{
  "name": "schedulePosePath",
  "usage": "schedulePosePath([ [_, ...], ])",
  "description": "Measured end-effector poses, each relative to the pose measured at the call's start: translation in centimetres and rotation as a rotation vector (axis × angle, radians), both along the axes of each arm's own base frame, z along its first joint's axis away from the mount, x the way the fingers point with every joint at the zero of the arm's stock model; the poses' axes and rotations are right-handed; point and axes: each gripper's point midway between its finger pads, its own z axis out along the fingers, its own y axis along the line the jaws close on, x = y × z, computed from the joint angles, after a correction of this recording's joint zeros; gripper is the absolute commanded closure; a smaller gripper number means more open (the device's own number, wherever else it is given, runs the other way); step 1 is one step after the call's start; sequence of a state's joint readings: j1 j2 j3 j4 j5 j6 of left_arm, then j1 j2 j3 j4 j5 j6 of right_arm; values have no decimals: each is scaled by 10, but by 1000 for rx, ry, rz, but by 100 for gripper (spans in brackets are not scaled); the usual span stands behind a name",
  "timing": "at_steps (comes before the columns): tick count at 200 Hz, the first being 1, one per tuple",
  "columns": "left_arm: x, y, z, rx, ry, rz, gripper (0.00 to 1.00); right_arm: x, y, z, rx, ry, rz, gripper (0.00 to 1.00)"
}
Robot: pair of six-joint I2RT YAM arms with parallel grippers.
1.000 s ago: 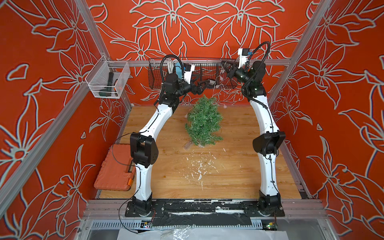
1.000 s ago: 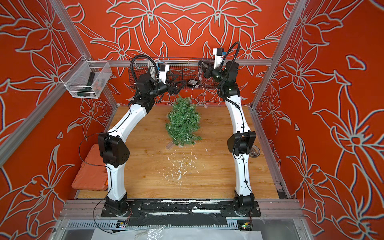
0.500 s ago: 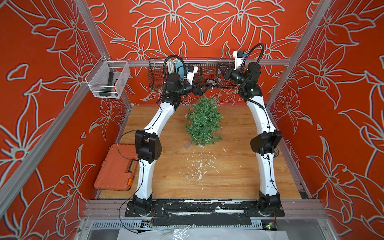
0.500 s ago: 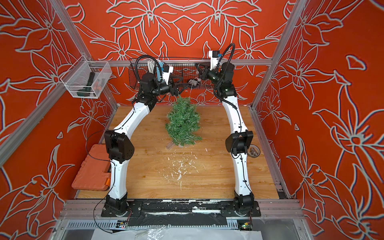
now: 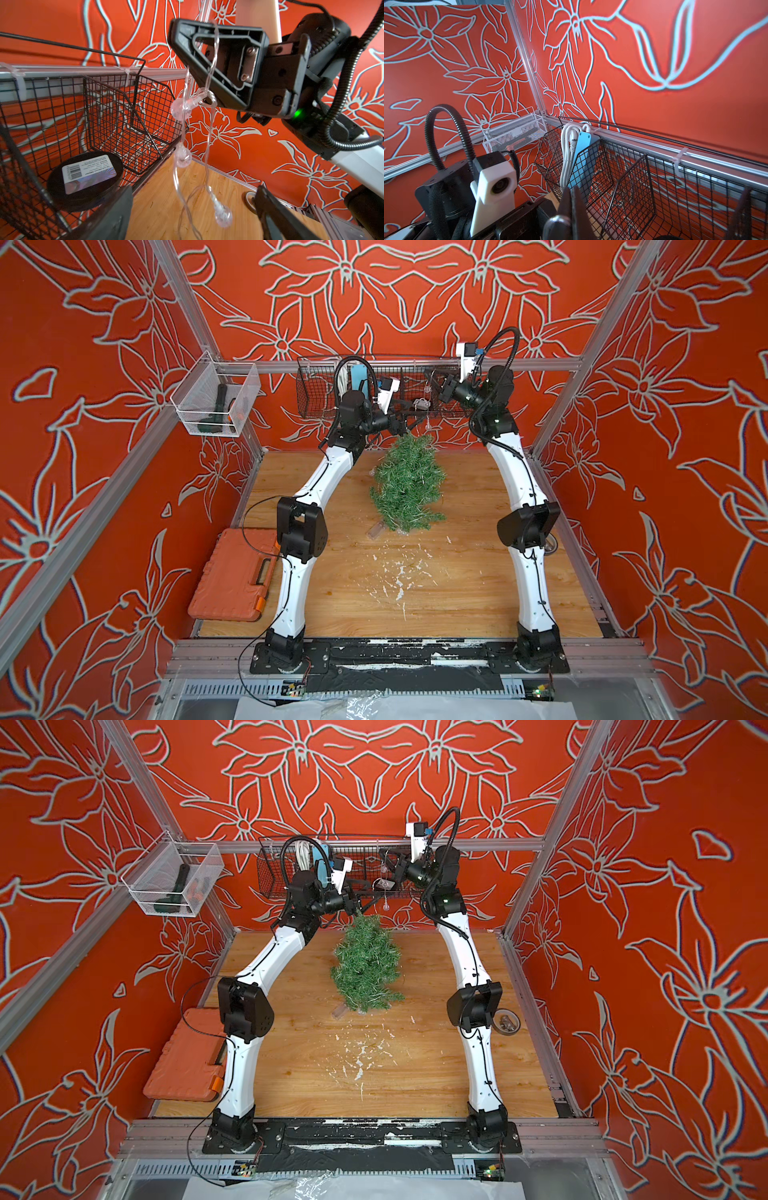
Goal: Remove string lights from the small christmas tree
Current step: Remove the light string from the Christmas tree.
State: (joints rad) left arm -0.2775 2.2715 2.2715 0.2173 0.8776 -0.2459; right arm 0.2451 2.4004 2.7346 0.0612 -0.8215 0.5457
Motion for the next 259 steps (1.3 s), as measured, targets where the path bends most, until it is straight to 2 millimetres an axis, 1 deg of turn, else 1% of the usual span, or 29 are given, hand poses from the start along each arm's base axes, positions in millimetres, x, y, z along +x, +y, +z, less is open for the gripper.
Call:
schedulePosePath([
  [15, 0, -3, 0, 0, -5, -4, 27, -2, 2, 1, 0, -4, 12, 100],
  [35, 3, -4, -3, 2, -6, -1, 40, -5, 4, 2, 0, -12, 22, 100],
  [43, 5, -5, -5, 5, -6, 2, 47, -5, 4, 2, 1, -16, 25, 100],
  [59, 10, -5, -10, 6, 4, 15, 56, -4, 5, -1, 1, -18, 31, 100],
  [73, 14, -4, -15, 7, 16, 30, 65, -1, 7, -9, -5, -5, 38, 100],
  [92, 19, -3, -18, 11, 21, 52, 72, 3, 8, -20, -12, 23, 42, 100],
  [112, 22, -1, -15, 4, 20, 72, 86, 4, 10, -27, -19, 37, 54, 100],
  [122, 23, 0, -12, 1, 13, 79, 91, 4, 10, -28, -21, 40, 56, 100],
  [146, 24, 1, -8, -6, 4, 89, 91, 5, 11, -31, -23, 44, 58, 100],
  [156, 24, 1, -8, -7, 5, 90, 87, 5, 11, -32, -24, 47, 59, 100],
  [175, 25, 1, -9, -5, 4, 89, 61, 5, 11, -32, -24, 46, 63, 100],
  [180, 25, 1, -9, -2, 0, 90, 57, 4, 11, -31, -23, 43, 64, 100],
  [184, 25, 1, -10, -7, 13, 88, 55, 4, 11, -31, -23, 41, 64, 100],
  [194, 25, 1, -10, 0, 7, 89, 56, 4, 11, -30, -21, 41, 66, 100],
  [238, 26, 0, -17, 14, 22, 86, 68, 1, 11, -22, -3, 17, 71, 100],
  [248, 26, 0, -19, 15, 25, 84, 73, 0, 11, -20, 4, 13, 74, 100],
  [259, 27, 0, -20, 14, 32, 83, 81, -1, 11, -17, 10, 7, 76, 100],
])
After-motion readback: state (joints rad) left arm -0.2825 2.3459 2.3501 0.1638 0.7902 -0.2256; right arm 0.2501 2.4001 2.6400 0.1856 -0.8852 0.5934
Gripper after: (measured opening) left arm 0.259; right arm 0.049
